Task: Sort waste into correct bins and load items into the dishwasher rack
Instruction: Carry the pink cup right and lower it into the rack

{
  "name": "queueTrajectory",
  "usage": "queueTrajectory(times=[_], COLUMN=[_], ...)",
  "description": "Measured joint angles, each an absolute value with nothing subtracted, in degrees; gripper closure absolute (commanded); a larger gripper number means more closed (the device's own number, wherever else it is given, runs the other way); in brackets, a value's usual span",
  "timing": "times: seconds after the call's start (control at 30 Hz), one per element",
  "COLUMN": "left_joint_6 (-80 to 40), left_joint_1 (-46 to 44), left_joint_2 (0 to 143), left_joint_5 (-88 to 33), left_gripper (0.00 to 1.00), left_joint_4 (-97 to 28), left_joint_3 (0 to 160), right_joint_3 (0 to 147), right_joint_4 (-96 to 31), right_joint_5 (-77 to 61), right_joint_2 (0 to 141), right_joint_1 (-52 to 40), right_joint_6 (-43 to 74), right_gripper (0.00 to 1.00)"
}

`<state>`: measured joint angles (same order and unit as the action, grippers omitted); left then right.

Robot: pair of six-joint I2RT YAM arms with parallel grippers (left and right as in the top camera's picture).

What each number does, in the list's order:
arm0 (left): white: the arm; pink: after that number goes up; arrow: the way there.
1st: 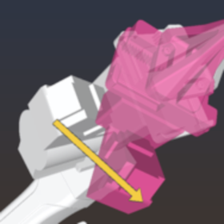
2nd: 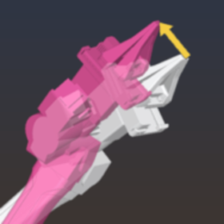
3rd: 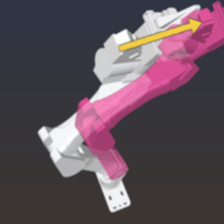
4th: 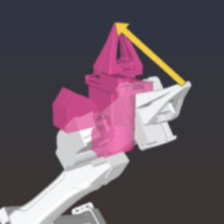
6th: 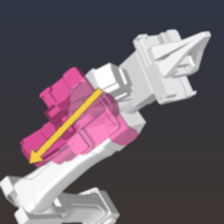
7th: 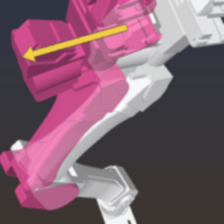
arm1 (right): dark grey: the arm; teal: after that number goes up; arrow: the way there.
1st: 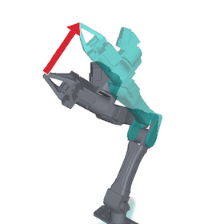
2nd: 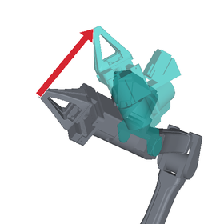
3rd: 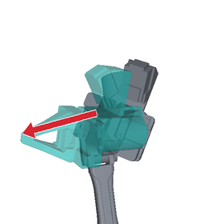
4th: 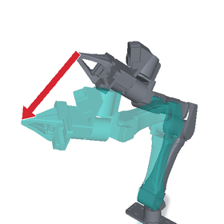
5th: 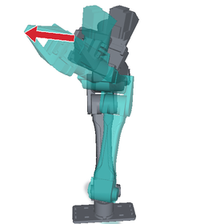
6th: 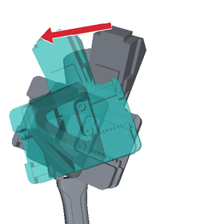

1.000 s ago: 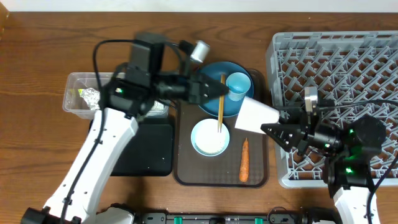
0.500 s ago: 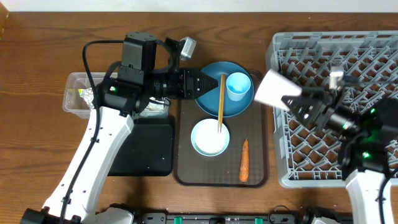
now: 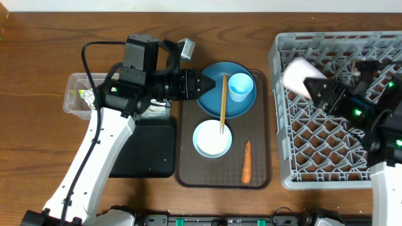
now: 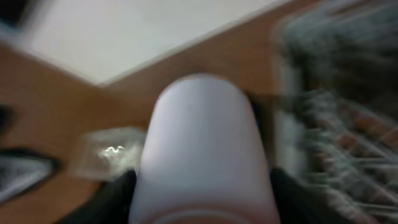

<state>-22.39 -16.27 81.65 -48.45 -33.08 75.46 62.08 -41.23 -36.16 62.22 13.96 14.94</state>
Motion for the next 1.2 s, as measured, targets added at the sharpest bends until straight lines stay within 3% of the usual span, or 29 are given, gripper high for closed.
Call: queueTrajectory(times=[0.1,0.27,0.33,0.37,0.77,1.2], left_joint_6=[-22.39,-21.91,-21.82,-21.93,-22.2,-22.2], left_joint_1=[-16.27,-16.27,-16.27,-16.27,-16.27,-16.27], left_joint_2=[81.65,81.65,81.65,81.65,81.65,81.65], left_joint_5=[-45.19,-38.41,-35.97,-35.03,-31.46,-31.27], left_gripper=[0.69,0.38,0.18,0.15,0.04,0.02], left_joint_4=[-33.45,-34.46,-35.16,-35.66,-37.1,-37.08], left_joint_3=[75.46,75.44,75.44,75.44,75.44,75.44], right_joint_3=[65.39,67.05,67.05,67.05,67.09,67.09], right_joint_4=[-50.09,-56.47,-58.0,-58.39,-58.83,-57.32], right_joint_5=[-26.57,-19.11,-17.65,-17.08,-12.4,-9.04], right_joint_2=[62.11,62.17,62.72,63.2,73.32,78.37], right_joint_1=[13.78,13.65,13.65,13.63,7.38,4.91], right_joint_6=[8.49,3.42,2.28,1.87,0.14,-0.32], right_gripper=[0.81,0.86,0.86,0.87,0.89,0.92])
